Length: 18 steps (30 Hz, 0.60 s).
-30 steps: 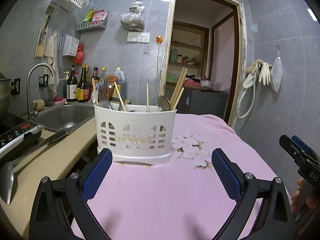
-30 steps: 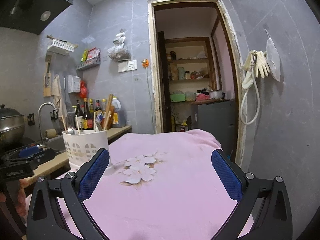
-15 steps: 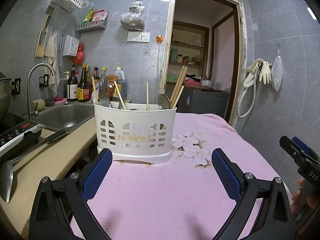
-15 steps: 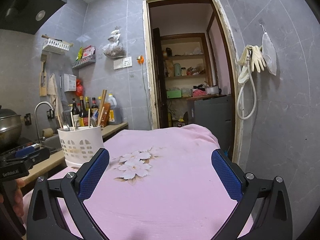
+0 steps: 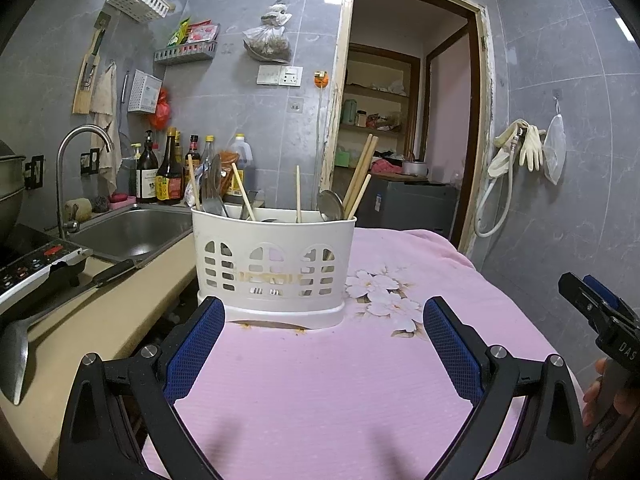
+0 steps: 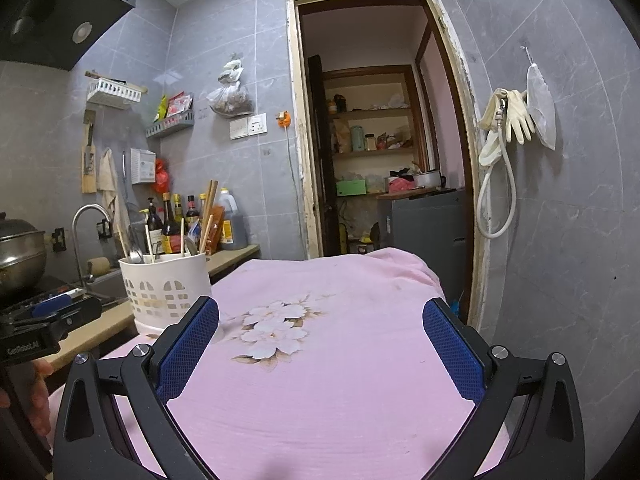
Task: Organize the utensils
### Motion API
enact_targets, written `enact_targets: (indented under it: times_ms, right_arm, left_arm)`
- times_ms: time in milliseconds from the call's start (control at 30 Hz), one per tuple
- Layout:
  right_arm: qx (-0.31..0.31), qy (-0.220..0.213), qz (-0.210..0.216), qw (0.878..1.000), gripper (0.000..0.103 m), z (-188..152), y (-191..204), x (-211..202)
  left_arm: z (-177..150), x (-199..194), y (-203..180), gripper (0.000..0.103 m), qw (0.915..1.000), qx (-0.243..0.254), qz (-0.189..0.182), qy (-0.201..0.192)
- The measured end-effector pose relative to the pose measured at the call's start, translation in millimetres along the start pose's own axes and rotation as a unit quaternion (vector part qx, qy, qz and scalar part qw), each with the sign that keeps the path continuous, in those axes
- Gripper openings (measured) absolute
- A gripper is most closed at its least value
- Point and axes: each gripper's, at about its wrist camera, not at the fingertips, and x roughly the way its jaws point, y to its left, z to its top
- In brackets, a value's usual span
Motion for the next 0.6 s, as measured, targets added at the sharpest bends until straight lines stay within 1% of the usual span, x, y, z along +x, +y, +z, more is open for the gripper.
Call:
enact_targets:
  times_ms: [600]
  right_arm:
    - [-0.002, 0.000, 0.002, 1.000, 0.103, -0.8, 1.3, 1.3]
  left_arm:
    - [-1.3, -1.8, 0.7, 0.097, 1.0000, -0.002, 0.001, 0.000]
